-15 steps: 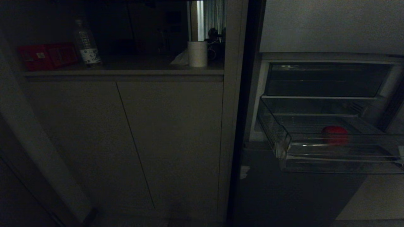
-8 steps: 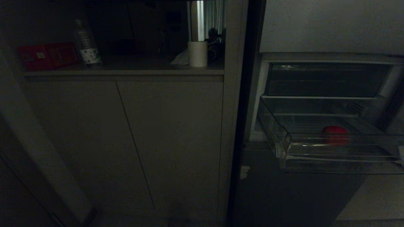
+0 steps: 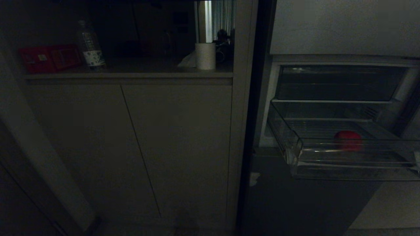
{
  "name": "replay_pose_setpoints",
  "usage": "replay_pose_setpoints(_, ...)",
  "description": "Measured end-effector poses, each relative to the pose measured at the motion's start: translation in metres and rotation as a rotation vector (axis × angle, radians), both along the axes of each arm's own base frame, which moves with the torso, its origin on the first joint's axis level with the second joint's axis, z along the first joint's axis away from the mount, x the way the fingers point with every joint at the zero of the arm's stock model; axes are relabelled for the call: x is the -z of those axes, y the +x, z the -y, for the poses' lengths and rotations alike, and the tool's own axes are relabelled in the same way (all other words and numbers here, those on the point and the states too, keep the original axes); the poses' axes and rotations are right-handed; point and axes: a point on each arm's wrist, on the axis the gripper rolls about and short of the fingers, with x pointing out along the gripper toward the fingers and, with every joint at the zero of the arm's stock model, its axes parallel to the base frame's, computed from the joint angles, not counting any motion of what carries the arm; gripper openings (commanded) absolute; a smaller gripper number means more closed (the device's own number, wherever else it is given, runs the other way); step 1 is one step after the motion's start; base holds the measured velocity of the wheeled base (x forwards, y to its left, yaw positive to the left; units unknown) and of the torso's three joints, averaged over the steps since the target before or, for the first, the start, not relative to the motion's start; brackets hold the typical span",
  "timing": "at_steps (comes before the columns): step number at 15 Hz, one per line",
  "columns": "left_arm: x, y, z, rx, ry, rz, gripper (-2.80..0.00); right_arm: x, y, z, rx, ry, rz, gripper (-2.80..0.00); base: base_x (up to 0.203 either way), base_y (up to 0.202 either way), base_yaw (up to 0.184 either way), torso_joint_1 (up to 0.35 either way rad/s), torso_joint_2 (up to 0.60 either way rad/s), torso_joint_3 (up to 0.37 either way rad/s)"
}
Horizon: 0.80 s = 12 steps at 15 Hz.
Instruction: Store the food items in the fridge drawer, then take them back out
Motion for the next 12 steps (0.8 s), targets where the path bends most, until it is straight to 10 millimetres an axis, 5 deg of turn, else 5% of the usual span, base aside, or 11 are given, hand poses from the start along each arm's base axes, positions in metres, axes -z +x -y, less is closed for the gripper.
replay_pose_setpoints(12,0.0000,0.0000,0.0000,0.000,0.000,0.000,-2.80,-0.0004,0.0078,0.0000,0.001,0.030,0.127,-2.80,0.000,0.000,0.000,0.000,0.00,0.000)
